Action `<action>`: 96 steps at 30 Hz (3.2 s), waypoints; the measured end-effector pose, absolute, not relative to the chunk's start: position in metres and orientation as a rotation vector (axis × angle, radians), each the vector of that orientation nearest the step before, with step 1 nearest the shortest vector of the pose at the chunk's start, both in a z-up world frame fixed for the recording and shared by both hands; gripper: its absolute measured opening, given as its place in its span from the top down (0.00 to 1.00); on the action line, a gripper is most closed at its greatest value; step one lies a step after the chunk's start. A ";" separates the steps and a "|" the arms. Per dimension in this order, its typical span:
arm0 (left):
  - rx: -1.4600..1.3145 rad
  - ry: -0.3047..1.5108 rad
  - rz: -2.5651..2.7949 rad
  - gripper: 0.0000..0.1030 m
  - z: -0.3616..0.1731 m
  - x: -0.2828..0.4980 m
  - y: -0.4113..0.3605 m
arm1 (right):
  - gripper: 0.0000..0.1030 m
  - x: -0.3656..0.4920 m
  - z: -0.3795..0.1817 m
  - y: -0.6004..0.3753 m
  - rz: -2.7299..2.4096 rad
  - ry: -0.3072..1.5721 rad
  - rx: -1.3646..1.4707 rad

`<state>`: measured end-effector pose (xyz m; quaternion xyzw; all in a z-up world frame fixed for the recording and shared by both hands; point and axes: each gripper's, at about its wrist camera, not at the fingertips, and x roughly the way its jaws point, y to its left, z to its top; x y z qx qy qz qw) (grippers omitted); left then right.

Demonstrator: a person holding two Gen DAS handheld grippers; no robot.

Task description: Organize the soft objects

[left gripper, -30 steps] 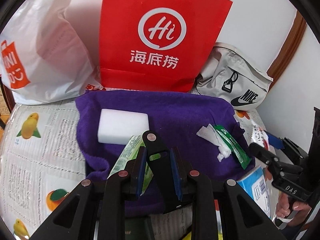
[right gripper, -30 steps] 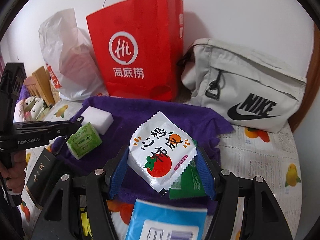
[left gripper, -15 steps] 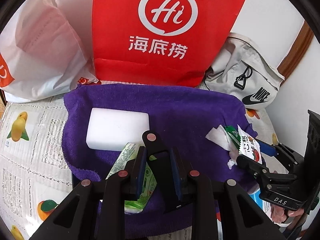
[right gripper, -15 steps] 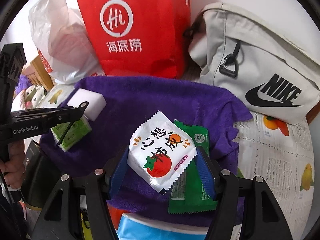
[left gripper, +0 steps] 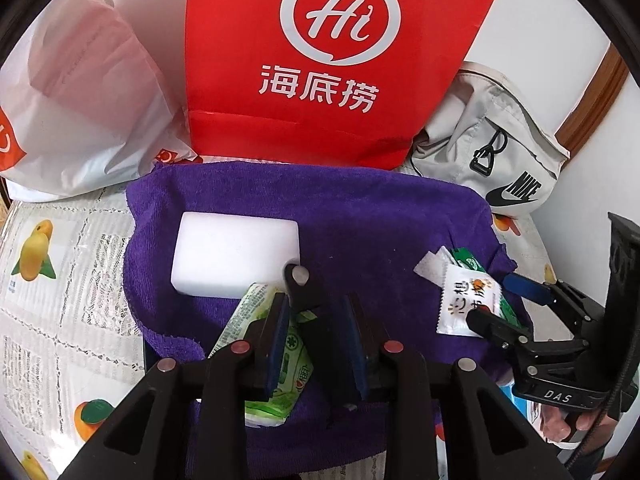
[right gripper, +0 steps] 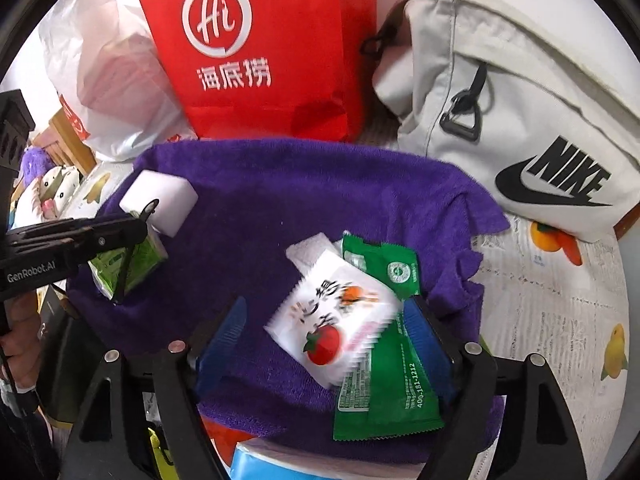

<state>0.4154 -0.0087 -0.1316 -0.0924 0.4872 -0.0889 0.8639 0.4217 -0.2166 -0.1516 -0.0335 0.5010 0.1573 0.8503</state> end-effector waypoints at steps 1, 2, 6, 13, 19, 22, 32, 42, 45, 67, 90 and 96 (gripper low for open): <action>-0.193 1.022 -0.185 0.73 -0.131 0.415 -0.009 | 0.22 0.421 -0.150 -0.217 0.332 1.052 -0.071; -0.192 1.023 -0.184 0.69 -0.129 0.414 -0.009 | 0.22 0.420 -0.148 -0.216 0.329 1.047 -0.073; -0.173 1.003 -0.178 0.58 -0.118 0.404 -0.007 | 0.22 0.410 -0.136 -0.218 0.322 1.013 -0.059; -0.169 0.972 -0.147 0.44 -0.099 0.376 0.007 | 0.22 0.366 -0.110 -0.219 0.338 0.946 -0.032; -0.197 0.955 -0.129 0.40 -0.089 0.342 0.025 | 0.22 0.315 -0.102 -0.208 0.404 0.935 -0.038; -0.208 0.947 -0.121 0.37 -0.087 0.324 0.035 | 0.22 0.286 -0.101 -0.194 0.448 0.923 -0.062; -0.271 0.933 -0.093 0.37 -0.093 0.267 0.078 | 0.41 0.246 -0.125 -0.156 0.412 0.963 -0.162; -0.308 0.953 -0.104 0.37 -0.116 0.245 0.097 | 0.63 0.257 -0.159 -0.137 0.342 1.037 -0.234; -0.306 0.953 -0.112 0.37 -0.121 0.245 0.098 | 0.63 0.262 -0.170 -0.133 0.315 1.063 -0.254; -0.256 0.942 -0.070 0.37 -0.117 0.209 0.099 | 0.80 0.250 -0.133 -0.158 0.305 0.958 -0.060; -0.134 0.987 -0.272 0.43 -0.136 0.146 -0.003 | 0.80 0.109 -0.093 -0.244 0.243 0.836 0.083; -0.072 1.025 -0.292 0.52 -0.155 0.158 -0.034 | 0.80 0.098 -0.115 -0.273 0.192 0.871 0.117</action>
